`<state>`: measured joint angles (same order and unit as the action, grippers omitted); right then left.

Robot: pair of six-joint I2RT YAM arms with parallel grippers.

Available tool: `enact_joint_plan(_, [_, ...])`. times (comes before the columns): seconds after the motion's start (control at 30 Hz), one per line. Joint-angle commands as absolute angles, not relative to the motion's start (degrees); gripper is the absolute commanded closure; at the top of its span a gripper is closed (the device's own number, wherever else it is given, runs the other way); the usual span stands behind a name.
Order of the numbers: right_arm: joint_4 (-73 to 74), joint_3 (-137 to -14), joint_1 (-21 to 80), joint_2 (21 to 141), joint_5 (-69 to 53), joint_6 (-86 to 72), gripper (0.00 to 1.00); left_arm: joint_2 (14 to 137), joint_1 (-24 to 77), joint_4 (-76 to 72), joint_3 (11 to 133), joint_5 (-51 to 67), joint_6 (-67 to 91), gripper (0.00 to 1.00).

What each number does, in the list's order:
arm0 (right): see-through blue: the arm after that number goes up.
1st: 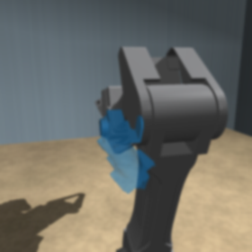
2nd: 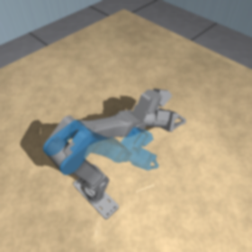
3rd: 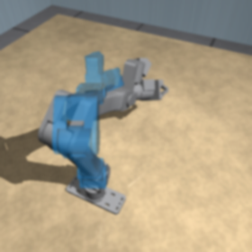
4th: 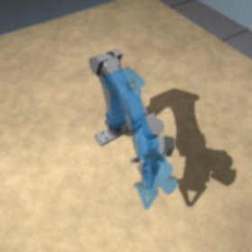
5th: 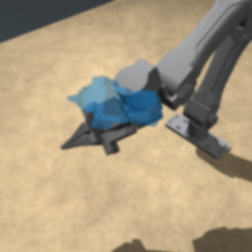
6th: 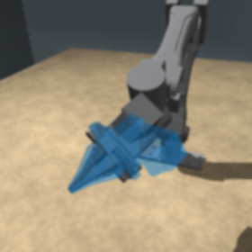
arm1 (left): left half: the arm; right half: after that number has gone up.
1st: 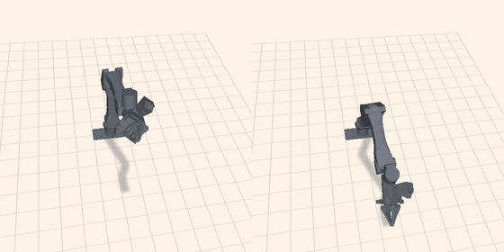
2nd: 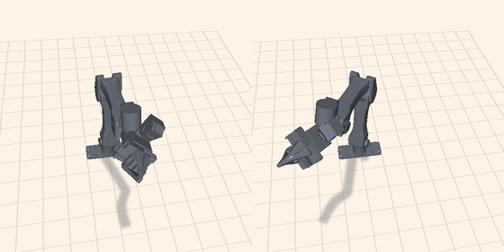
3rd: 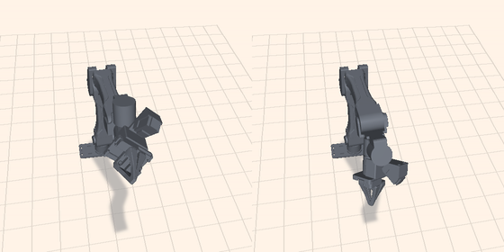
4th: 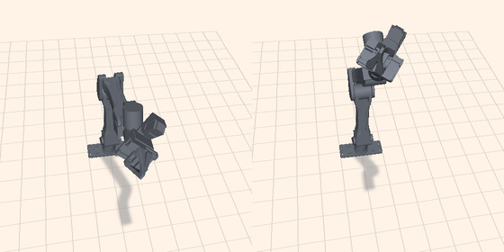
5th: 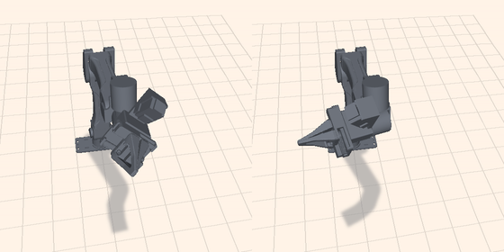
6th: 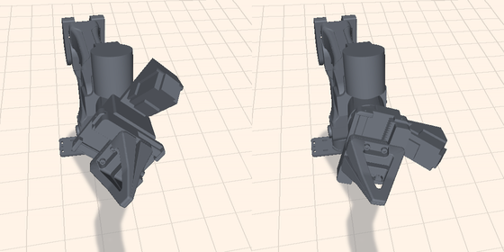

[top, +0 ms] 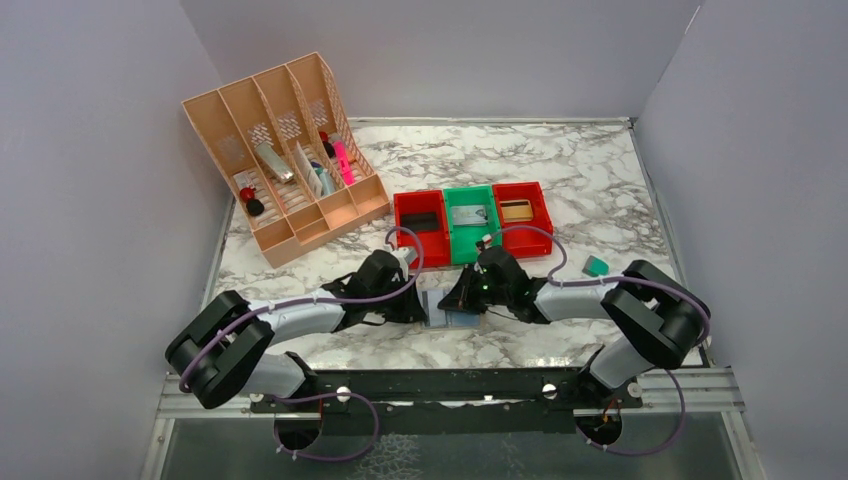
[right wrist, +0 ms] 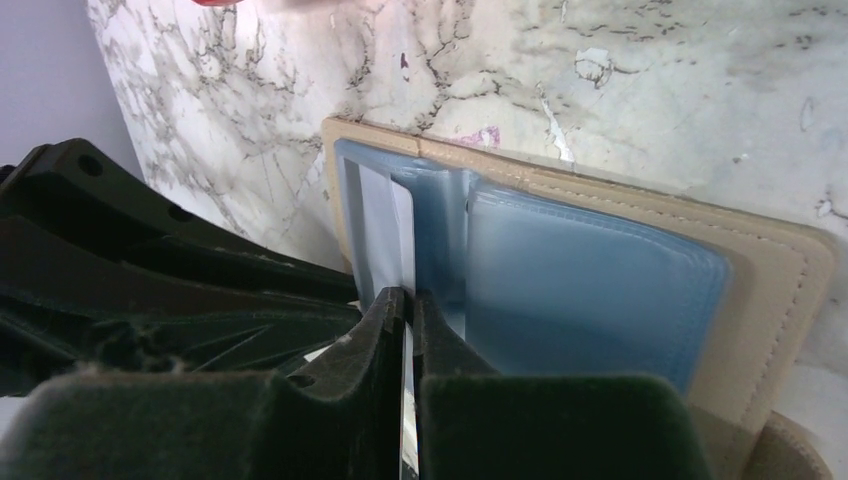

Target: Take the credit cards out of the card holder

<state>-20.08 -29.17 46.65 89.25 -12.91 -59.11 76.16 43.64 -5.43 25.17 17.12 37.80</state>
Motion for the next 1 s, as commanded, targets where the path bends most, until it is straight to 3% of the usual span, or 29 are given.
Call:
enact_joint_plan(0.0, [-19.5,-26.9,46.0,87.4,-17.5,-58.6,0.91,75.4,44.3,-3.9,25.2,14.9,38.1,0.79])
enact_joint_plan(0.13, [-20.5,-26.5,45.2,87.2,-20.2,-58.7,0.83,74.7,44.4,-3.9,25.3,15.3,38.2,0.79])
enact_joint_plan(0.37, [-20.4,-26.1,44.7,86.7,-20.4,-58.6,0.83,74.6,44.4,-3.7,25.7,15.4,38.2,0.79])
enact_joint_plan(0.6, [-18.4,-24.9,44.1,84.9,-18.9,-58.2,0.9,74.4,44.4,-2.4,26.4,15.0,37.5,0.79])
enact_joint_plan(0.97, [-15.0,-23.6,41.4,82.6,-19.7,-56.0,0.93,74.5,44.4,-2.5,26.3,14.6,37.7,0.79])
